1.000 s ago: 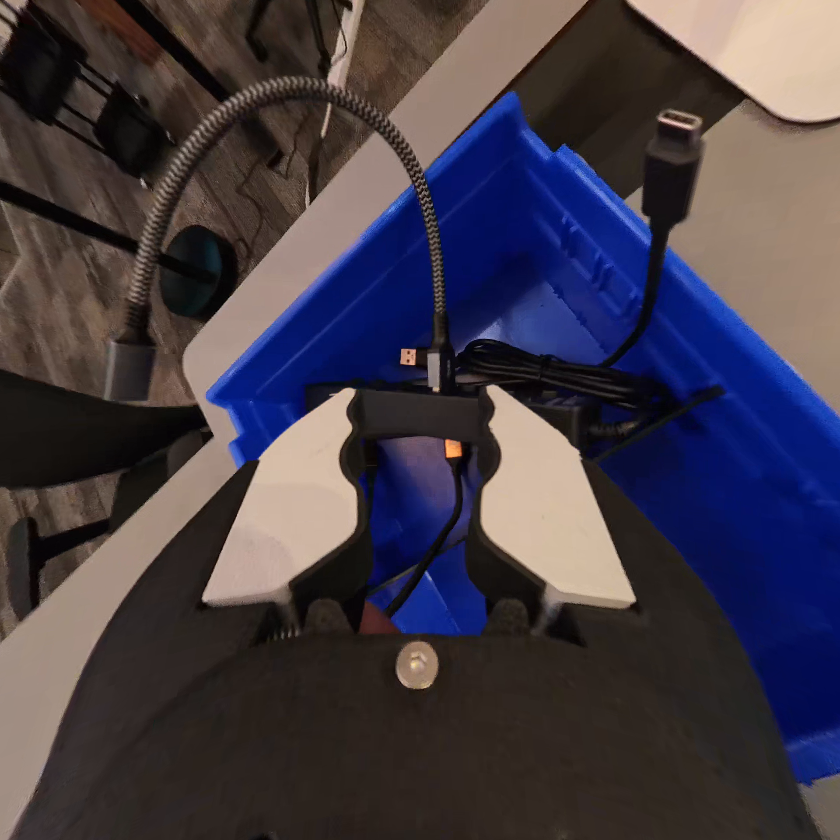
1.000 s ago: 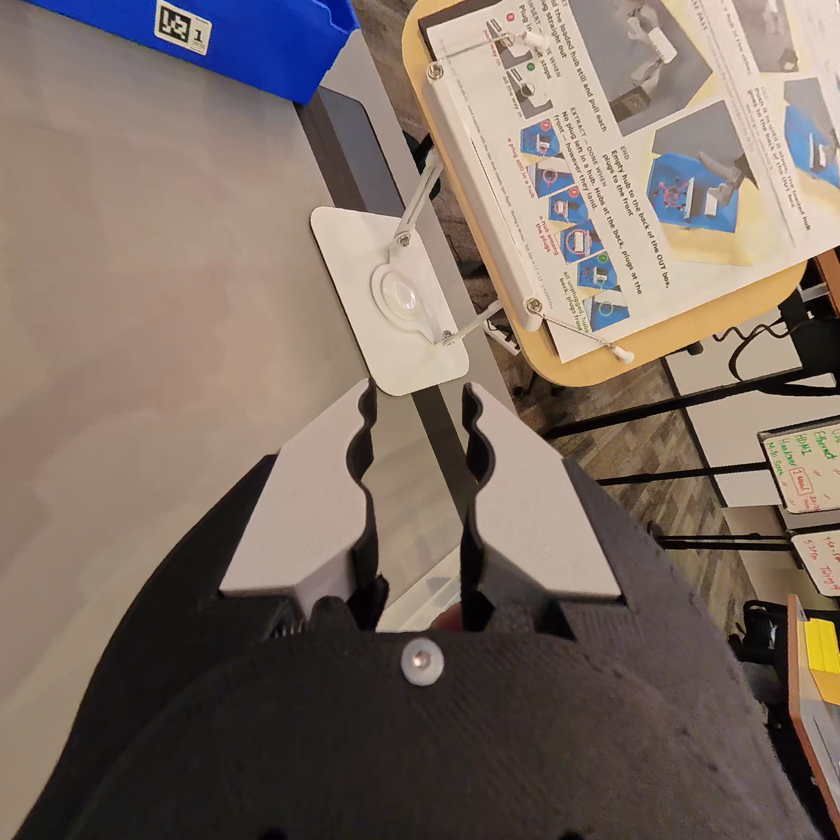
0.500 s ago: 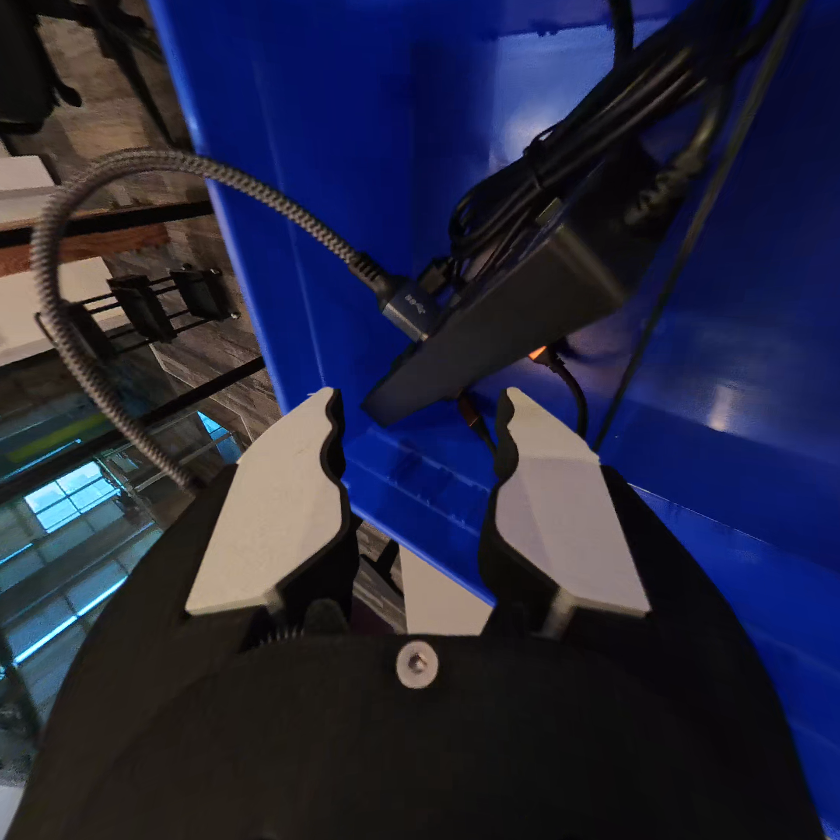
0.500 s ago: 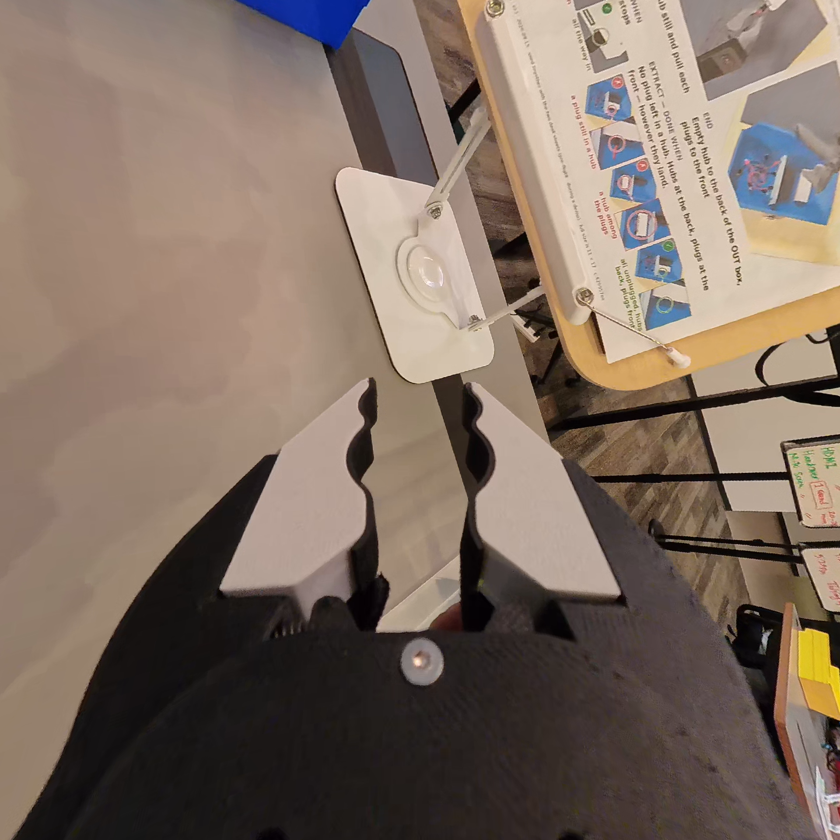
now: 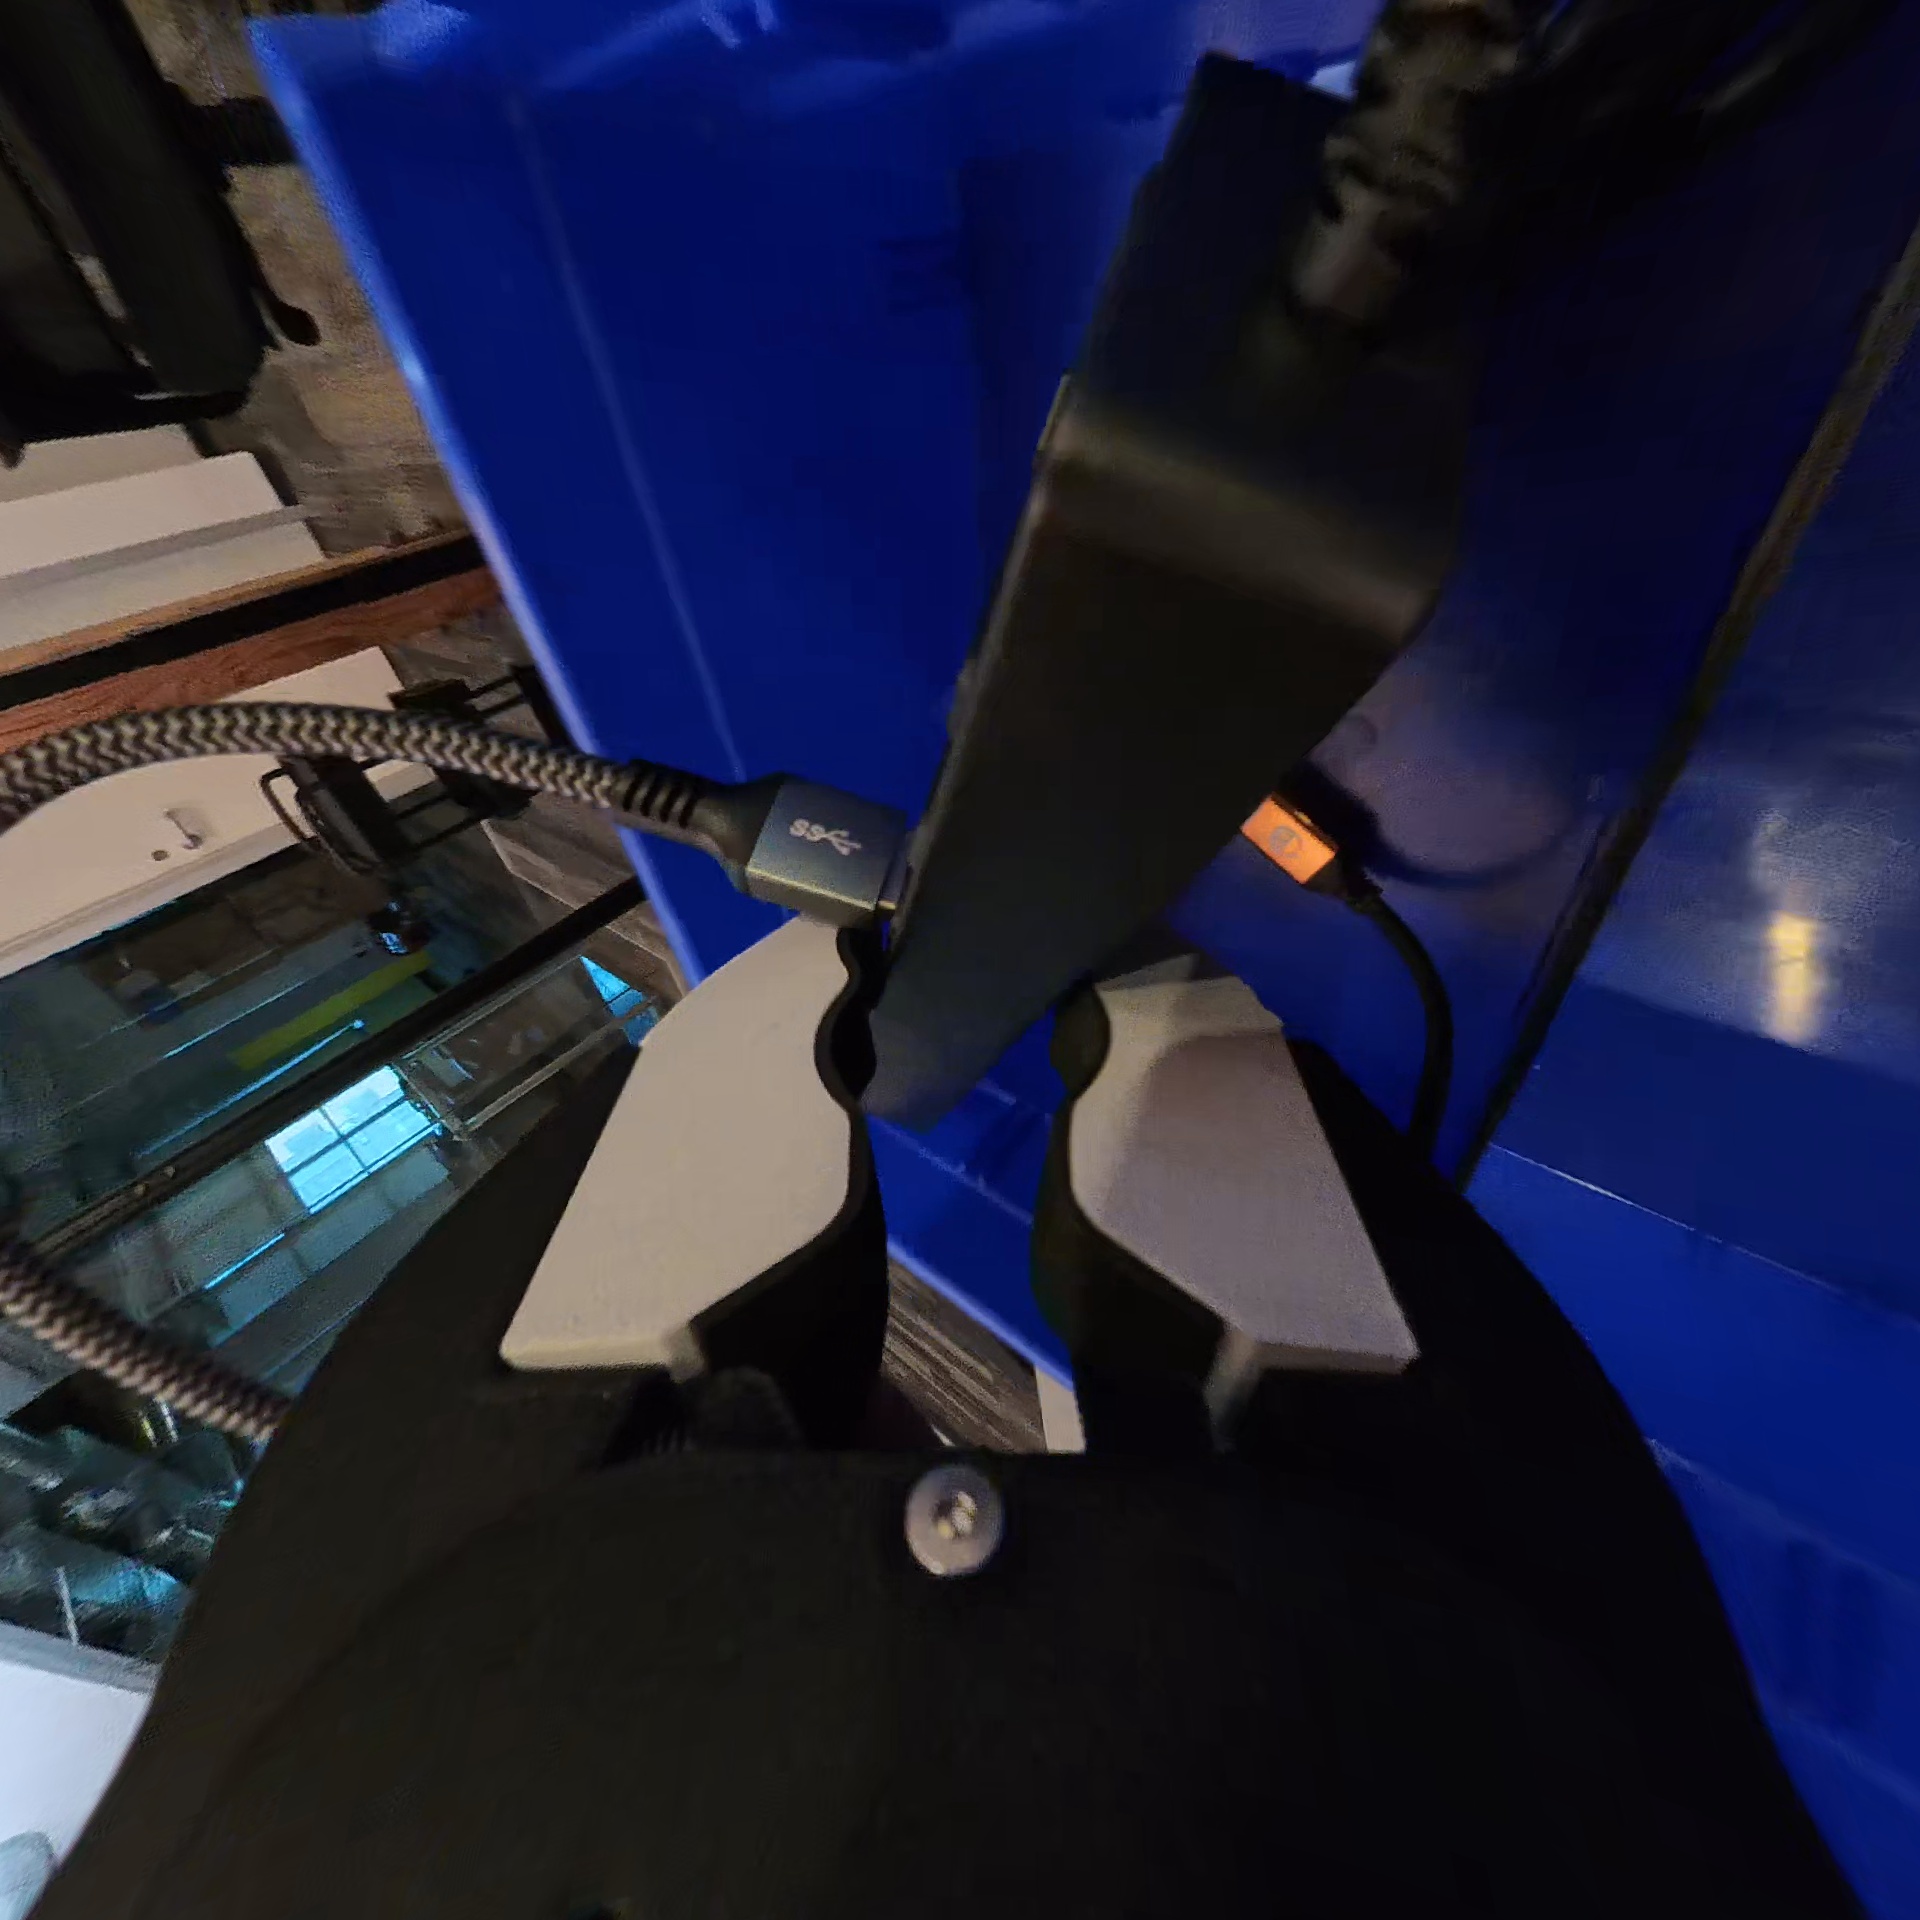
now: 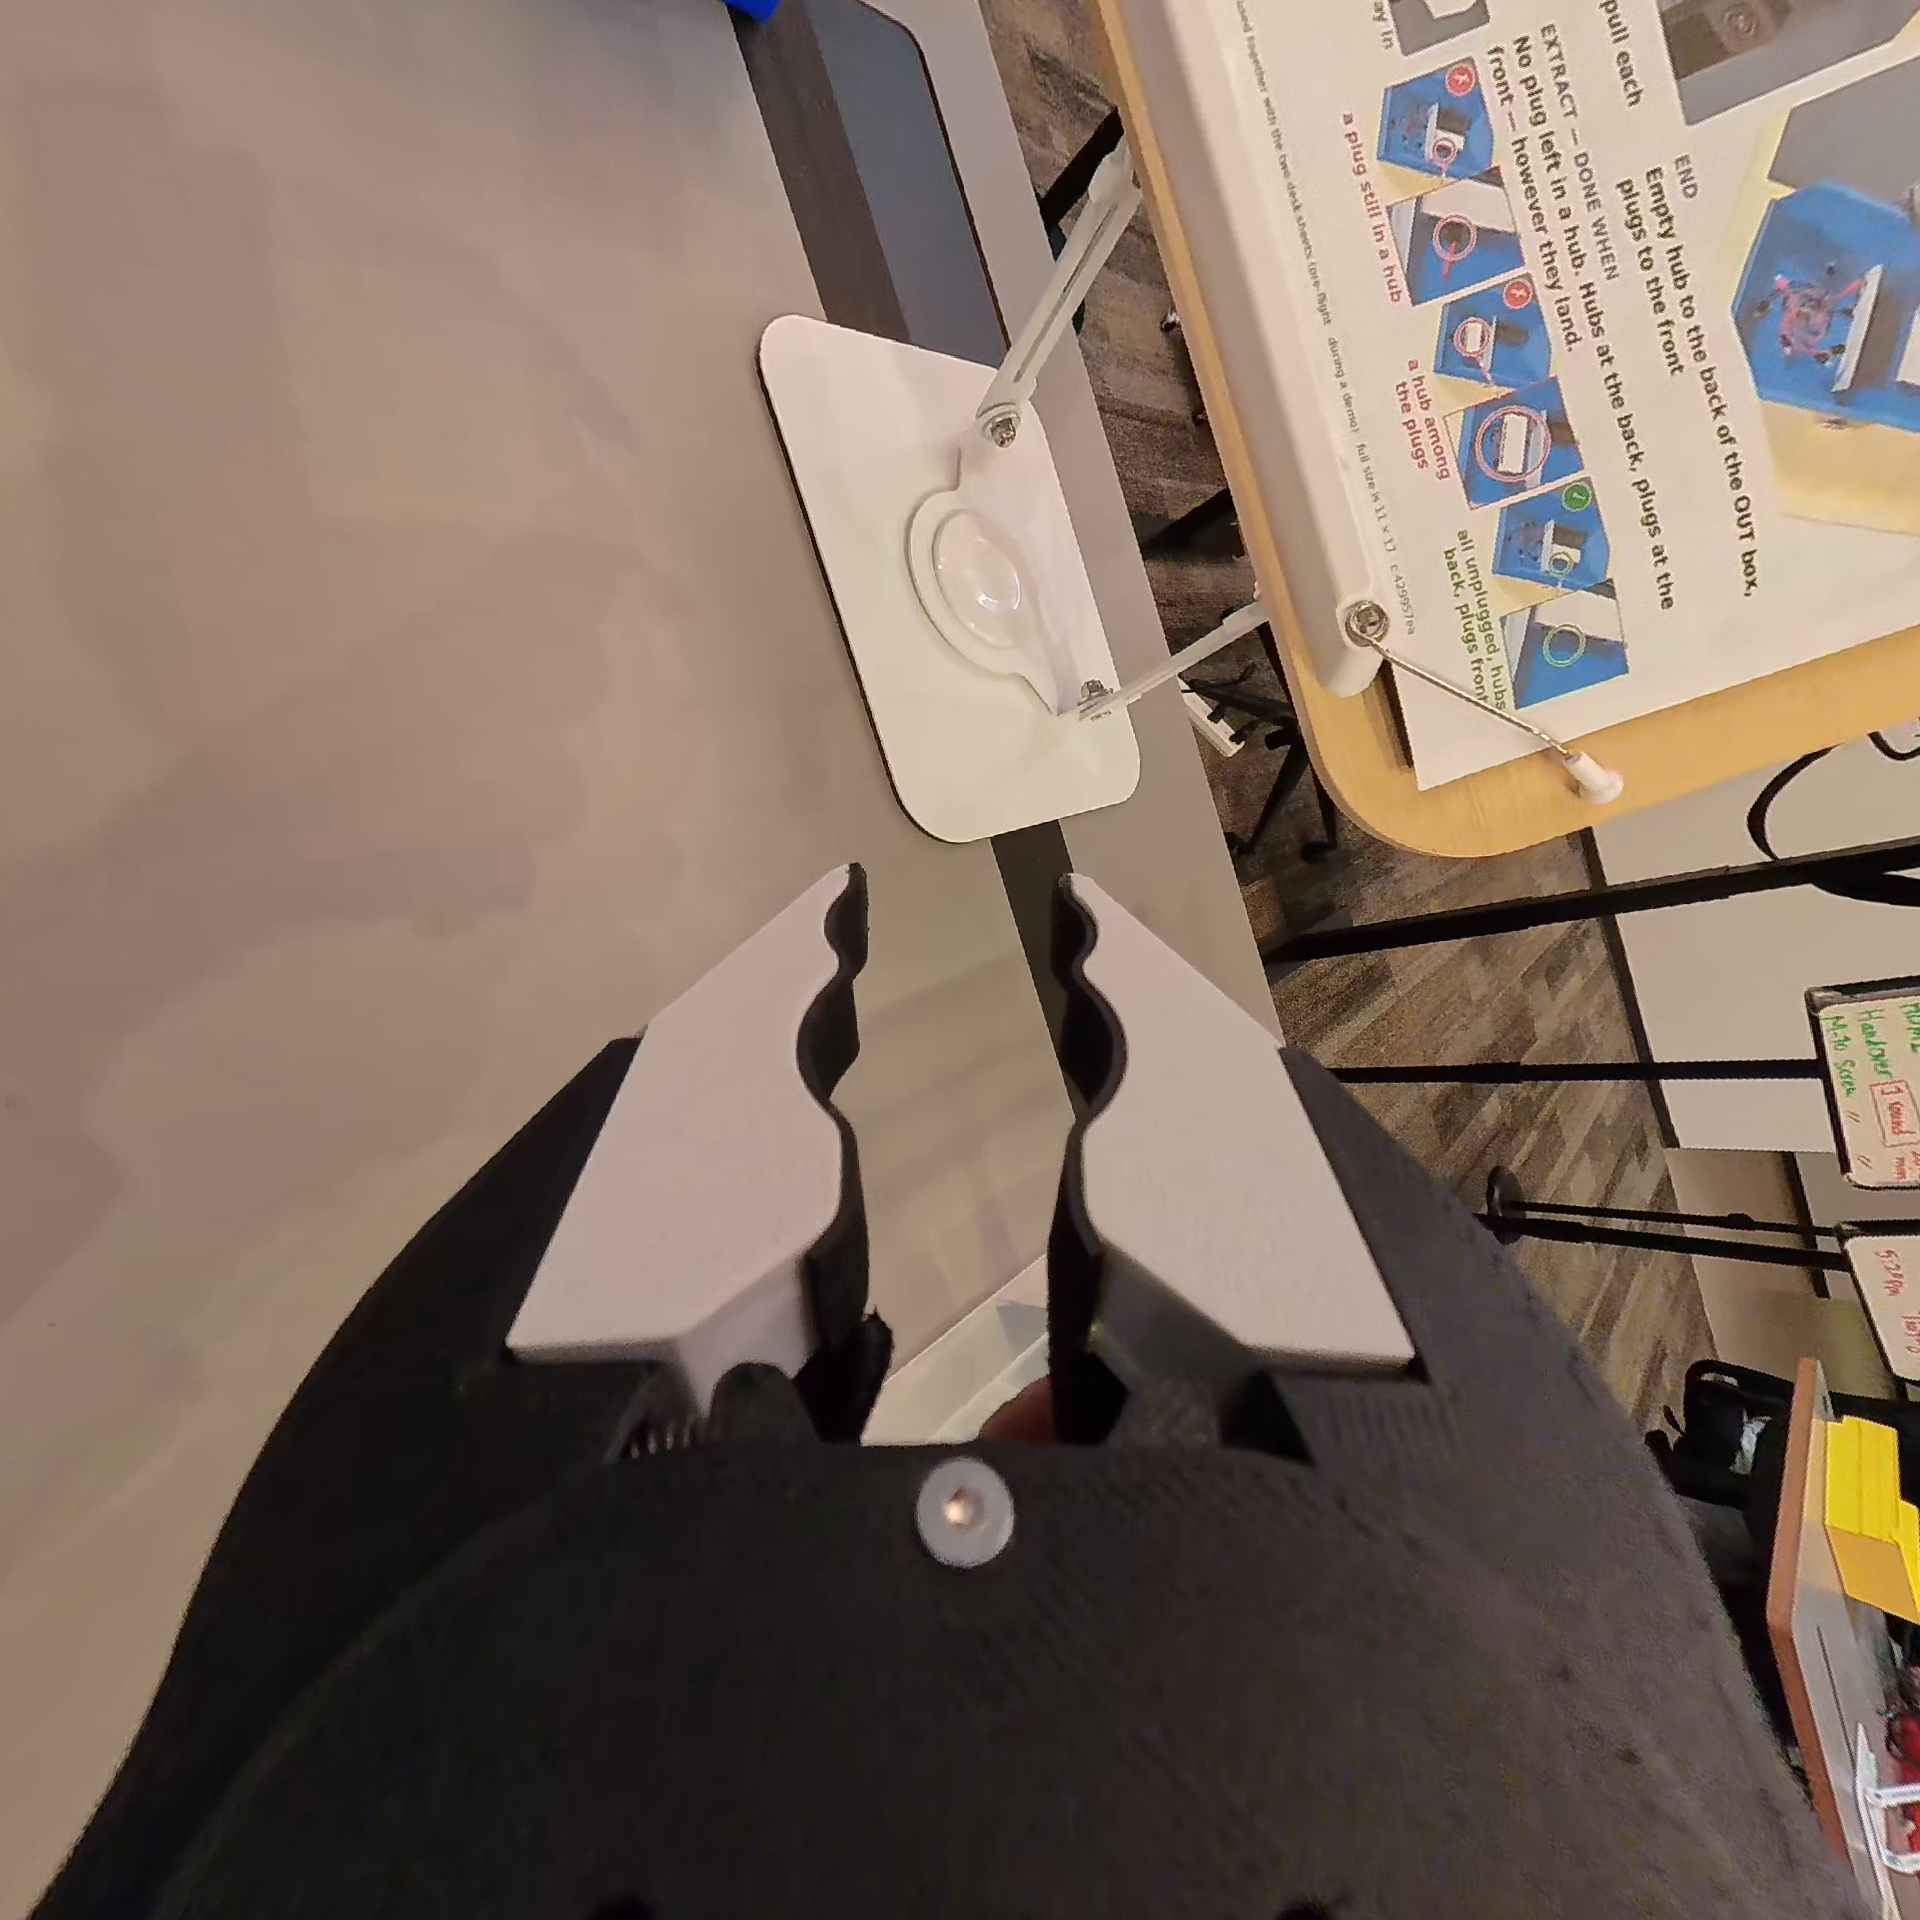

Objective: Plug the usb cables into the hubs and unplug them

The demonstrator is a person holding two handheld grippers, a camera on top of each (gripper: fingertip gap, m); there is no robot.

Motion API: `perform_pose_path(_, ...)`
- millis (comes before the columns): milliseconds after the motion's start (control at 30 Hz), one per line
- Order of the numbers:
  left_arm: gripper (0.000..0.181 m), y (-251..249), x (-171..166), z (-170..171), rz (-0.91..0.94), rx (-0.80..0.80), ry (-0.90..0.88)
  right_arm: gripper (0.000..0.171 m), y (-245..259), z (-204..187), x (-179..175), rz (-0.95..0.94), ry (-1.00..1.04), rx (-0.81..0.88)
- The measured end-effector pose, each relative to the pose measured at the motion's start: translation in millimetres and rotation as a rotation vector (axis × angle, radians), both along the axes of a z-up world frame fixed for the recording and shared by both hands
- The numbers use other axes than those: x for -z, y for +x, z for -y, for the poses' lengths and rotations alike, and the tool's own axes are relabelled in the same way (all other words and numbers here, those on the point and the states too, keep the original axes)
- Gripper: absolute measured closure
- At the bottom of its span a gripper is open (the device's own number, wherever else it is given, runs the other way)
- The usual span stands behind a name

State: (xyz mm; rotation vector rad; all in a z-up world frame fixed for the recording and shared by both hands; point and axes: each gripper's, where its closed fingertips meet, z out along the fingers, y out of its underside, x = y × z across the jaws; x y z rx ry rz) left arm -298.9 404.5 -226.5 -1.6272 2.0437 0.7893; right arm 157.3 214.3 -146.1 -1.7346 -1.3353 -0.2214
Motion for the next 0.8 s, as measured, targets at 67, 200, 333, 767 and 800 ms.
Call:
perform_pose_path(67,0.15,-0.1,-12.3,2.5,0.02,-0.002,0.027,0.139,-1.1,0.6,-0.3,0.003,0.002,-0.003)
perform_pose_path(200,0.152,-3.5,-42.3,7.0,0.061,-0.016,0.082,0.139,-4.5,2.9,-3.8,0.004,0.012,-0.012)
perform_pose_path(333,0.153,-11.4,-76.2,11.2,0.093,-0.039,0.15,0.14,-7.1,5.9,-9.9,-0.002,0.027,-0.022)
perform_pose_path(767,0.155,-21.5,-185.6,40.4,0.13,-0.061,0.356,0.139,-7.4,13.1,-29.6,-0.041,0.069,-0.035)
perform_pose_path(800,0.155,-16.3,-195.4,46.2,0.134,-0.047,0.375,0.139,-7.5,13.9,-31.6,-0.047,0.073,-0.037)
